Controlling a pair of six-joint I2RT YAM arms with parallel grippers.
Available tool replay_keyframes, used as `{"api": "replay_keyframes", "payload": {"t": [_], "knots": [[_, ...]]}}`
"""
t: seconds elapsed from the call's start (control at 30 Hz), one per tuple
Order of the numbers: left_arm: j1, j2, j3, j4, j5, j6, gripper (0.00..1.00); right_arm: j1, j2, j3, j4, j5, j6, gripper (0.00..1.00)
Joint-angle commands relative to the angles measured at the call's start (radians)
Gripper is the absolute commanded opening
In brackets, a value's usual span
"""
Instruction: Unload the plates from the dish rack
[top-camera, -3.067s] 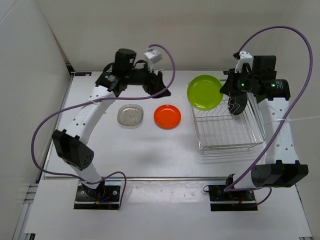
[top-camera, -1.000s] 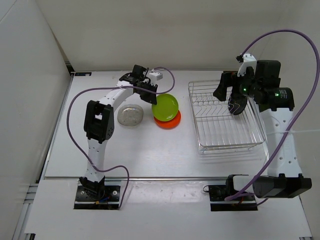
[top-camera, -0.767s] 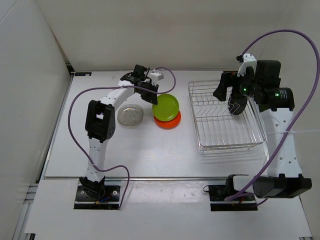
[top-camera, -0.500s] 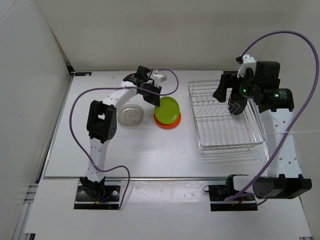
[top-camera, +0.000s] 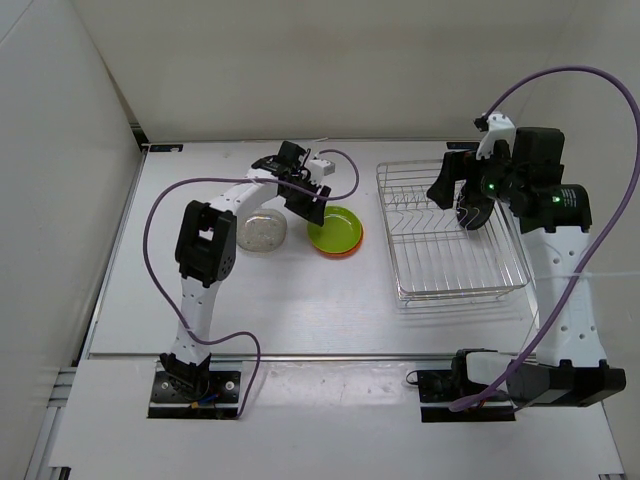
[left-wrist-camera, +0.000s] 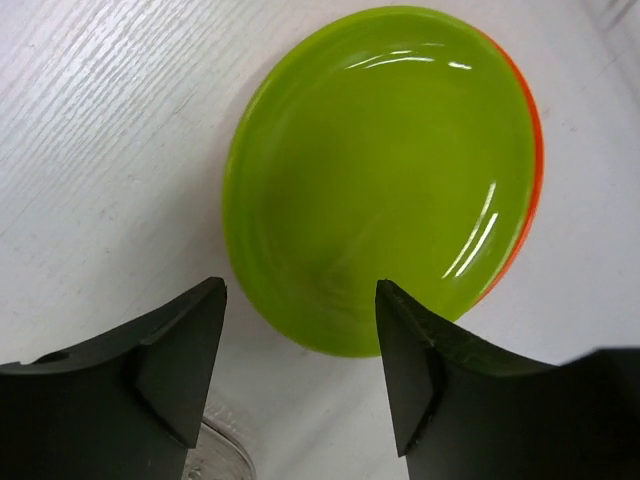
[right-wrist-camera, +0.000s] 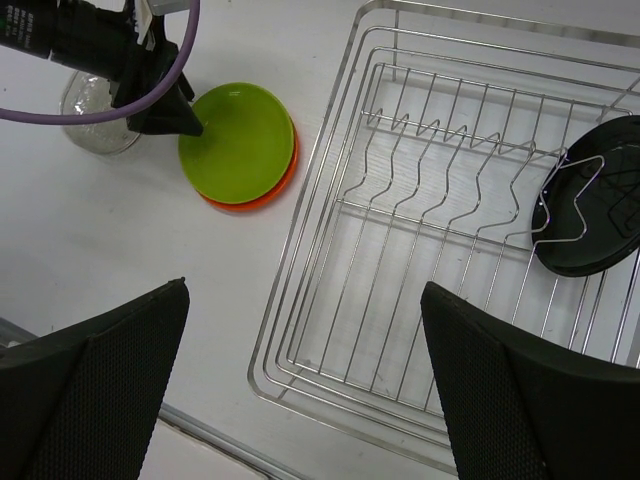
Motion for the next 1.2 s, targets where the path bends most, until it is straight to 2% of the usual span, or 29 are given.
{"api": "replay_keyframes", "payload": {"t": [0.0,0.23,0.27,0.3,0.33,0.43,0.57,0.7,0.73,0.83,1.0,1.07,1.17], "knots": [[-0.004,-0.099,-0.012,0.022,-0.052,0.003,0.73,-0.001,-0.026,-0.013,0.03,0.006,-0.007,1.0],[-0.004,-0.173,-0.034,0.033,-0.099,0.003,0.82,-0.001,0.023,-0.033,0.039,0.168,-0.065,1.0],[-0.004,-0.186,-0.034,0.033,-0.121,0.003,0.85,-0.001,0.035,-0.05,0.054,0.249,-0.101,1.0],[-0.004,-0.202,-0.034,0.033,-0.135,0.003,0.98,-0.001,0.055,-0.068,0.089,0.297,-0.129,1.0],[-0.004,-0.237,-0.034,0.033,-0.162,0.003,1.0,-0.001,0.066,-0.088,0.112,0.346,-0.154,0.99],[-0.013,-0.324,-0.058,0.045,-0.234,0.013,1.0,-0.027,0.113,-0.163,0.22,0.499,-0.244,0.94],[-0.013,-0.432,-0.121,0.076,-0.314,0.003,1.0,-0.073,0.191,-0.185,0.281,0.562,-0.315,0.9],[-0.013,-0.53,-0.204,0.088,-0.369,0.029,1.0,-0.099,0.308,-0.101,0.308,0.573,-0.347,0.82],[-0.013,-0.548,-0.224,0.102,-0.38,0.03,1.0,-0.099,0.331,-0.082,0.318,0.59,-0.347,0.75],[-0.013,-0.608,-0.285,0.114,-0.405,0.048,1.0,-0.11,0.411,-0.027,0.318,0.608,-0.385,0.64],[-0.013,-0.665,-0.363,0.147,-0.426,0.071,1.0,-0.11,0.506,0.023,0.329,0.618,-0.407,0.56],[-0.013,-0.674,-0.374,0.147,-0.426,0.071,1.0,-0.11,0.533,0.033,0.341,0.628,-0.407,0.46],[-0.013,-0.684,-0.374,0.156,-0.426,0.071,1.0,-0.11,0.566,0.054,0.341,0.628,-0.407,0.42]]}}
